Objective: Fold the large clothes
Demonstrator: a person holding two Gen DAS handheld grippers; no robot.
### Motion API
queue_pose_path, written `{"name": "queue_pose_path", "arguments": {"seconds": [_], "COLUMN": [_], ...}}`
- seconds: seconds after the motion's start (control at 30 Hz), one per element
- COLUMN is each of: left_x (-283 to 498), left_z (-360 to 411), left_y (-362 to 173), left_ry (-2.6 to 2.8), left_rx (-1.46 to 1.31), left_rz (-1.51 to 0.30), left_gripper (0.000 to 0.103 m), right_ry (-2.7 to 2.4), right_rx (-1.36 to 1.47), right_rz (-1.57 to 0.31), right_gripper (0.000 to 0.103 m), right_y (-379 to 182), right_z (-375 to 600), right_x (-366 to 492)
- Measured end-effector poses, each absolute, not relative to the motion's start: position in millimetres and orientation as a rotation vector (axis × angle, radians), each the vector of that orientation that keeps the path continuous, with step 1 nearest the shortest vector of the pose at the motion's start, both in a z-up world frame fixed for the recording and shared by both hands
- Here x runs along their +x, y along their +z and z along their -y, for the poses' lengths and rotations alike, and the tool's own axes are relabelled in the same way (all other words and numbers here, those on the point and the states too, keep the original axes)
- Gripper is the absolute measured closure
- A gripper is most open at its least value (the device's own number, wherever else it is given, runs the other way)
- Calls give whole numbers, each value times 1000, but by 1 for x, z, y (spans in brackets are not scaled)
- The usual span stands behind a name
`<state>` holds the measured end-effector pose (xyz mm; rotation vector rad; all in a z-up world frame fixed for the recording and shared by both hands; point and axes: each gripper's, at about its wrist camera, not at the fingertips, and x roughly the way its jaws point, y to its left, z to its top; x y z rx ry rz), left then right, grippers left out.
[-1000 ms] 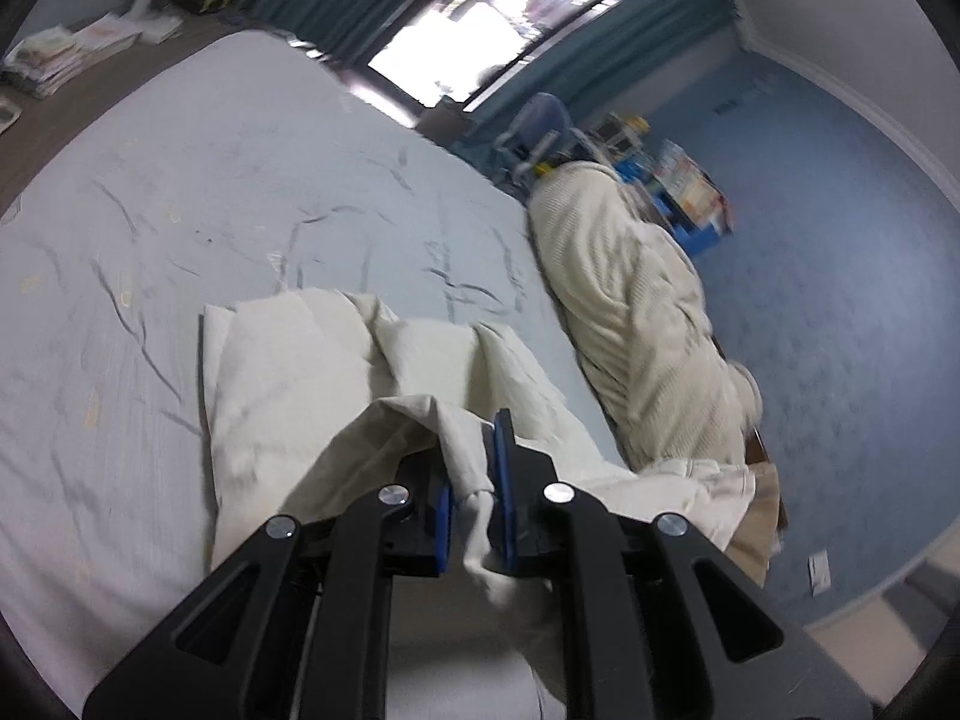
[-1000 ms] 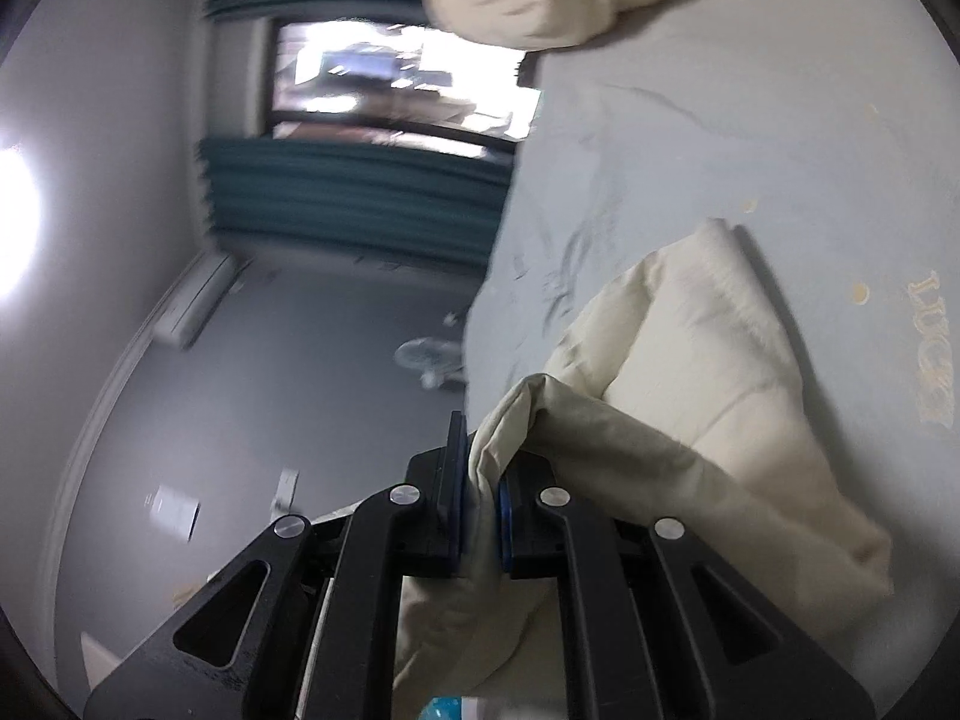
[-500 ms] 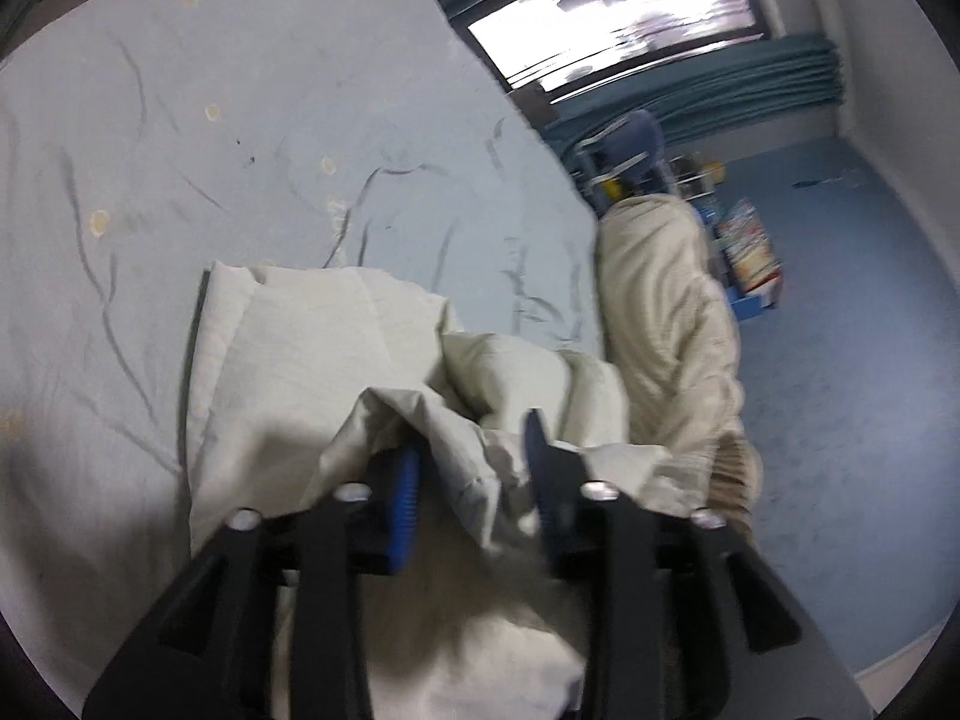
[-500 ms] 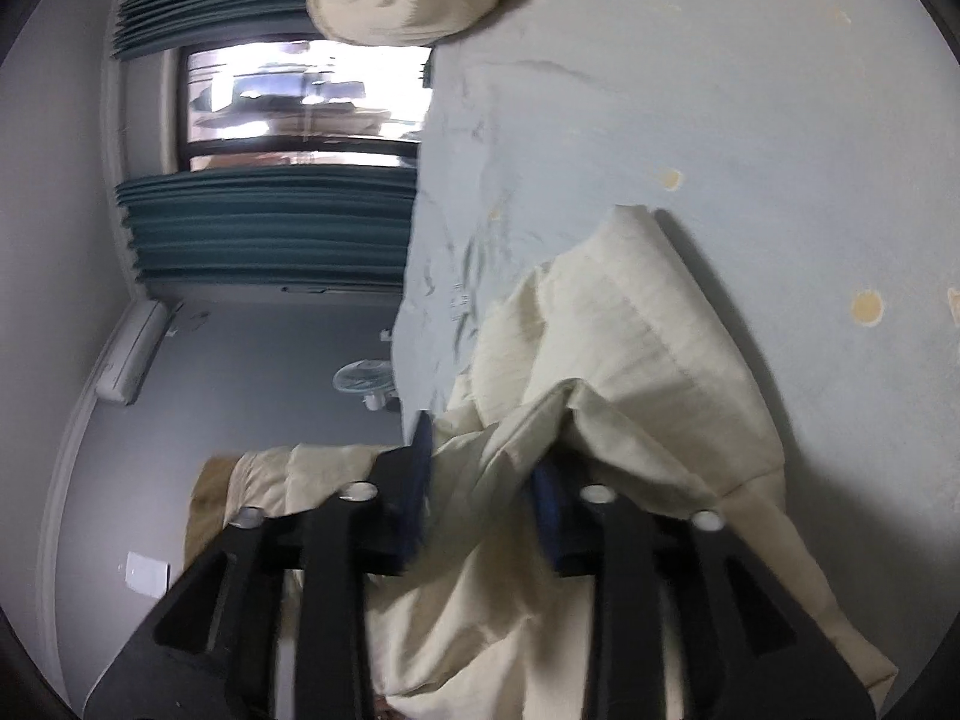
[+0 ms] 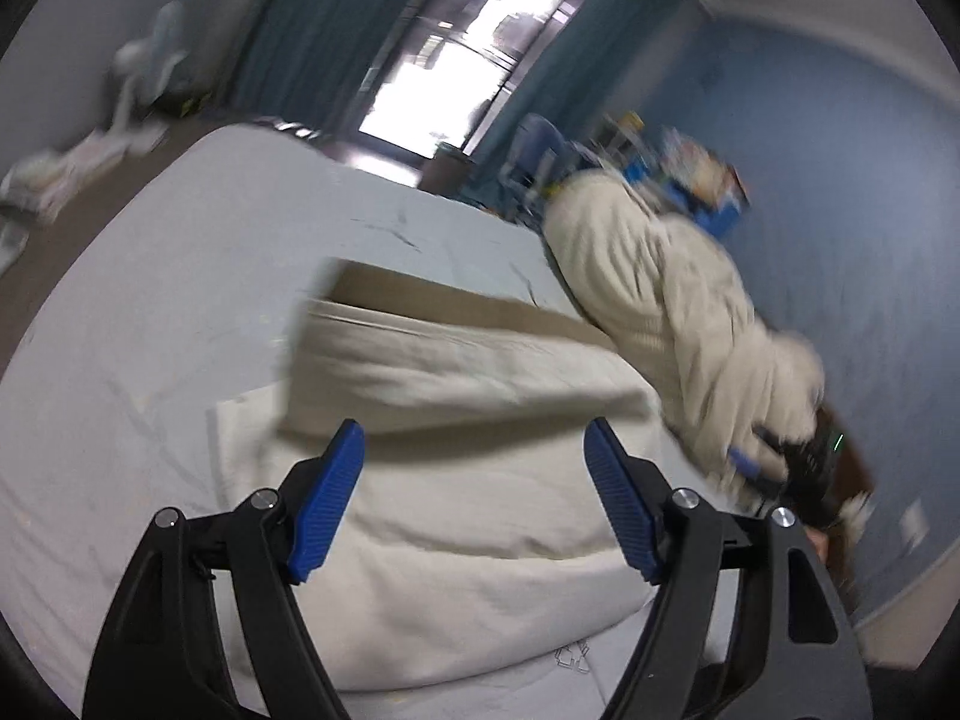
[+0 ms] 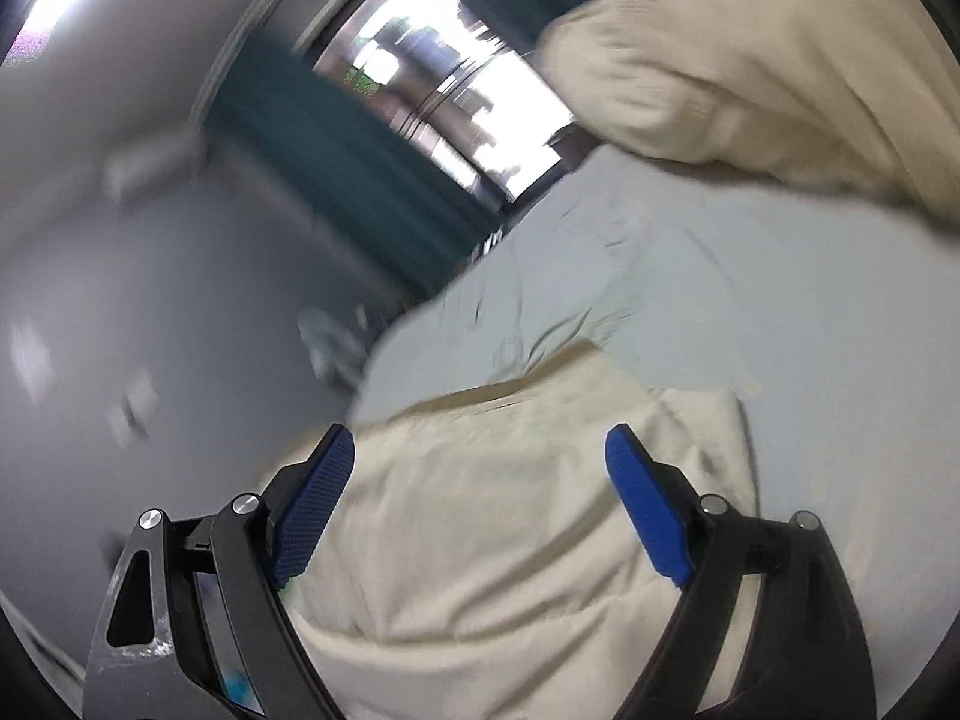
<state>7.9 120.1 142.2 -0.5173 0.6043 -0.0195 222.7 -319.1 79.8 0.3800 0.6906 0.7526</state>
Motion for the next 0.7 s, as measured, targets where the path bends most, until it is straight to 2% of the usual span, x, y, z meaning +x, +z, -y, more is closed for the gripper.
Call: {"name": "queue_pose_path", "arguments": {"seconds": [0.13, 0.3, 0.47, 0.7], "left_x": [50, 100, 139, 194], "left_z": [-52, -2, -2, -37], "left_y": [139, 127, 107, 40], "left_ry": [-26, 17, 83, 247], "left_rx": [-336, -187, -208, -225], "left_rz": [-643, -655, -675, -896], "left_gripper": [32, 32, 32, 32], "right_ry": [783, 775, 726, 653], "right_rx": [149, 35, 19, -81], "right_rz": [-681, -680, -720, -808], "right_gripper": [20, 21, 21, 19], "right_y": [86, 80, 56, 17], "right_z": [265, 224, 200, 161], "right_x": [202, 204, 225, 259]}}
